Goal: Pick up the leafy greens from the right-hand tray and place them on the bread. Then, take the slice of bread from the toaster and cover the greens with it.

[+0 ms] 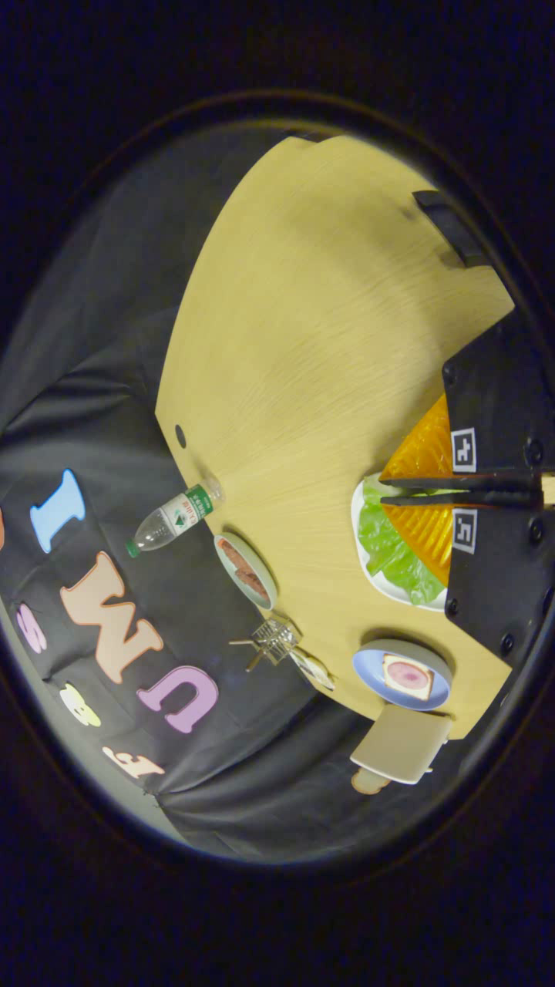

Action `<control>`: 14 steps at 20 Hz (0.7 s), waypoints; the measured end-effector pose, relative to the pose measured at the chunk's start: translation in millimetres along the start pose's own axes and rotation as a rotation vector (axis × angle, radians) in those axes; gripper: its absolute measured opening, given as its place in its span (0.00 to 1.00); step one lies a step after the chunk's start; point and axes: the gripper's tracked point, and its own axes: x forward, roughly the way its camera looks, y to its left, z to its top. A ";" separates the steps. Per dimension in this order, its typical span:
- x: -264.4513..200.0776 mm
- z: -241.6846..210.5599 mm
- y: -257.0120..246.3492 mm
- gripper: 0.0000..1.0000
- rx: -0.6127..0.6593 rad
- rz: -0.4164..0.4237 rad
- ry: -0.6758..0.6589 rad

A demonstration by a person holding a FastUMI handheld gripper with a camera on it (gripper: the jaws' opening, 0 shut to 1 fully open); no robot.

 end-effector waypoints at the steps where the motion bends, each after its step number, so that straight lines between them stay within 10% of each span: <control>1: -2.3 6.5 5.4 0.03 0.020 0.020 -0.022; 14: -68.4 44.5 145.9 0.03 0.032 0.380 -0.173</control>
